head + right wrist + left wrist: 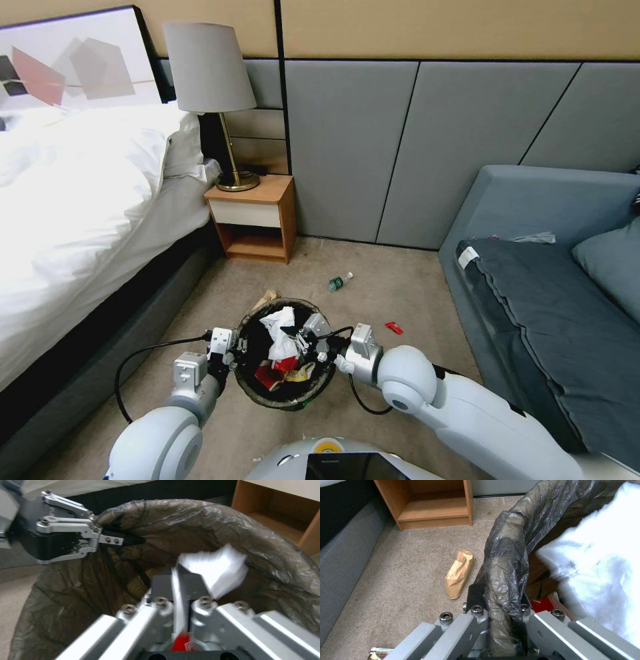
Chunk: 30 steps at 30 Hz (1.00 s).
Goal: Pick up the trash bin, then pick up the garbage from the floor and place it into the trash bin.
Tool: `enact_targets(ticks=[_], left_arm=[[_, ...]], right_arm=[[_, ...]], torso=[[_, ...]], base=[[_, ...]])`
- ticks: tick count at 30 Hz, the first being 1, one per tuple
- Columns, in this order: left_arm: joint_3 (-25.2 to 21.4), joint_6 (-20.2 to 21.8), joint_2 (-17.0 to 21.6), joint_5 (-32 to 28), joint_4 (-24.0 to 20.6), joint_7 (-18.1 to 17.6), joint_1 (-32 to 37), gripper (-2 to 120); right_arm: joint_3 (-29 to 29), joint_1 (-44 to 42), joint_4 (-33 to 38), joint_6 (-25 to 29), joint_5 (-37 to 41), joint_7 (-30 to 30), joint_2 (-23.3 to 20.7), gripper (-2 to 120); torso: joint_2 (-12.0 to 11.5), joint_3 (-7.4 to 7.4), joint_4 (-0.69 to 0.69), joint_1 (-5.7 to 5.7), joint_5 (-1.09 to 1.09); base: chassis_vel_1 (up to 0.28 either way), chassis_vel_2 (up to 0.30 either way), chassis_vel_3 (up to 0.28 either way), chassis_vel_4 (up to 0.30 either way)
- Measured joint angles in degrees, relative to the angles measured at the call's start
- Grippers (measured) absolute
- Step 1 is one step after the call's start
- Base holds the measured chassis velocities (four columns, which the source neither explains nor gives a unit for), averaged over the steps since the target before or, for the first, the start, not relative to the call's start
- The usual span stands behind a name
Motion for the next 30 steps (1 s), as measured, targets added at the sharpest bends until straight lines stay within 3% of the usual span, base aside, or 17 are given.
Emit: enact_targets(ticks=[5, 7, 9, 13, 20, 24, 30], left_arm=[[0.00, 0.02, -0.05, -0.08, -0.03, 0.02, -0.02, 1], [0.01, 0.02, -0.05, -0.09, -0.03, 0.02, -0.01, 1], [-0.01, 0.07, -0.08, -0.15, -0.03, 0.02, 0.06, 1], [-0.03, 0.08, -0.11, -0.15, -0.03, 0.02, 0.06, 1], [0.04, 0.11, -0.23, -0.13, -0.03, 0.02, 0.17, 1], [0.02, 0.10, -0.22, -0.11, -0.03, 0.03, 0.24, 1], [-0.12, 0.11, -0.22, -0.02, -0.03, 0.04, 0.36, 1]], right_arm=[[-0.23, -0.29, -0.11, -0.39, -0.16, 2.18, 0.33, 35], [-0.23, -0.31, -0.11, -0.39, -0.16, 2.25, 0.34, 37], [-0.23, -0.44, -0.10, -0.51, -0.09, 2.72, 0.43, 50], [-0.19, -0.62, 0.18, -0.56, -0.02, 2.90, 0.47, 60], [0.50, -1.04, 0.98, -0.60, 0.03, 3.16, 0.25, 92], [1.02, -1.20, 1.21, -0.60, 0.01, 3.25, 0.34, 99], [4.69, -2.20, 3.42, -0.41, 0.55, 3.86, 0.02, 100]], torso=[[0.00, 0.00, 0.00, 0.00, 0.00], [0.00, 0.00, 0.00, 0.00, 0.00], [0.00, 0.00, 0.00, 0.00, 0.00], [0.00, 0.00, 0.00, 0.00, 0.00], [0.00, 0.00, 0.00, 0.00, 0.00], [0.00, 0.00, 0.00, 0.00, 0.00], [0.00, 0.00, 0.00, -0.01, 0.01]], base=[[0.000, 0.000, 0.000, 0.000], [0.000, 0.000, 0.000, 0.000], [0.000, 0.000, 0.000, 0.000], [0.000, 0.000, 0.000, 0.000], [0.000, 0.000, 0.000, 0.000], [0.000, 0.000, 0.000, 0.000], [0.000, 0.000, 0.000, 0.000]])
